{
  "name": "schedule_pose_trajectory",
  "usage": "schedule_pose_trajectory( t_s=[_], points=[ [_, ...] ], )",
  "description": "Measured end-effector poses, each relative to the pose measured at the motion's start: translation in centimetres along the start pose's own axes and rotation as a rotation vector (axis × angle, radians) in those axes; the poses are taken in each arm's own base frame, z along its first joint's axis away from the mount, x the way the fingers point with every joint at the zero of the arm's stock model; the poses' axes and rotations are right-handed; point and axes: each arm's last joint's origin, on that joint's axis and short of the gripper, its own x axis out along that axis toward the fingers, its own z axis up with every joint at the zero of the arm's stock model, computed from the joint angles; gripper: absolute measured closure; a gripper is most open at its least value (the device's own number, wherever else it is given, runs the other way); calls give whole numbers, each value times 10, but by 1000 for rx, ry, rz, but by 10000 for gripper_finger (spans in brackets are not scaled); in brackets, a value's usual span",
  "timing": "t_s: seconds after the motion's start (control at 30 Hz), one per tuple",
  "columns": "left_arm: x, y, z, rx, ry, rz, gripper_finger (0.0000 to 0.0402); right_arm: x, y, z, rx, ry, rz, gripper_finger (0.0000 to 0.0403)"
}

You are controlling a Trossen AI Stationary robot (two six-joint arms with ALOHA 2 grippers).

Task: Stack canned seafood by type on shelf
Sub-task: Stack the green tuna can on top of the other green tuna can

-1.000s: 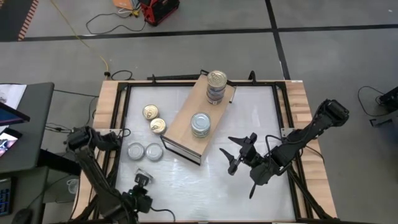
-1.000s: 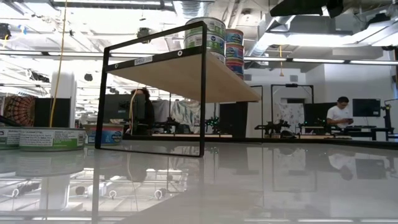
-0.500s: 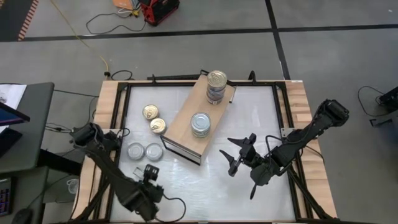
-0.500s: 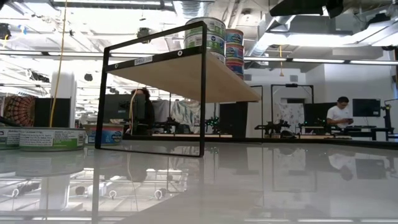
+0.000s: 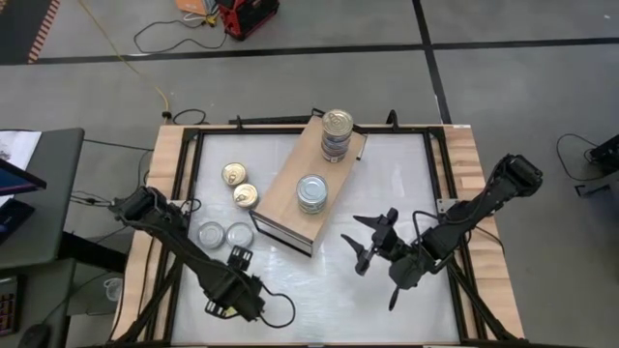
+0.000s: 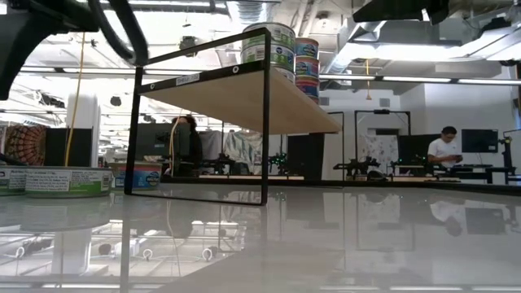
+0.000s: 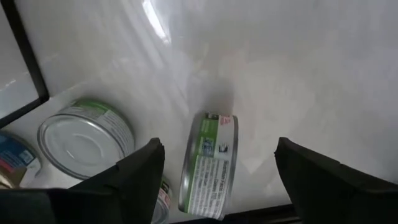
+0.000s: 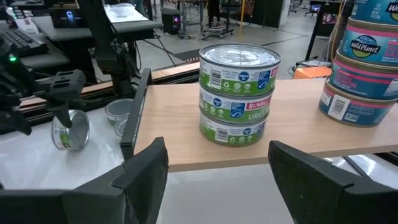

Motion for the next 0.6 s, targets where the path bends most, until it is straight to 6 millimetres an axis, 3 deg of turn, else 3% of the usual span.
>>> schedule_pose_trajectory(
  t_s=[0.3,0.5,0.6],
  points=[
    [33,2,-11,47,94,43,111,0,0,1,10,-2,3,101],
    [36,1,-13,83,112,39,117,0,1,1,15,-4,4,101],
    [36,1,-13,84,115,34,149,0,1,1,15,-4,4,101]
  ],
)
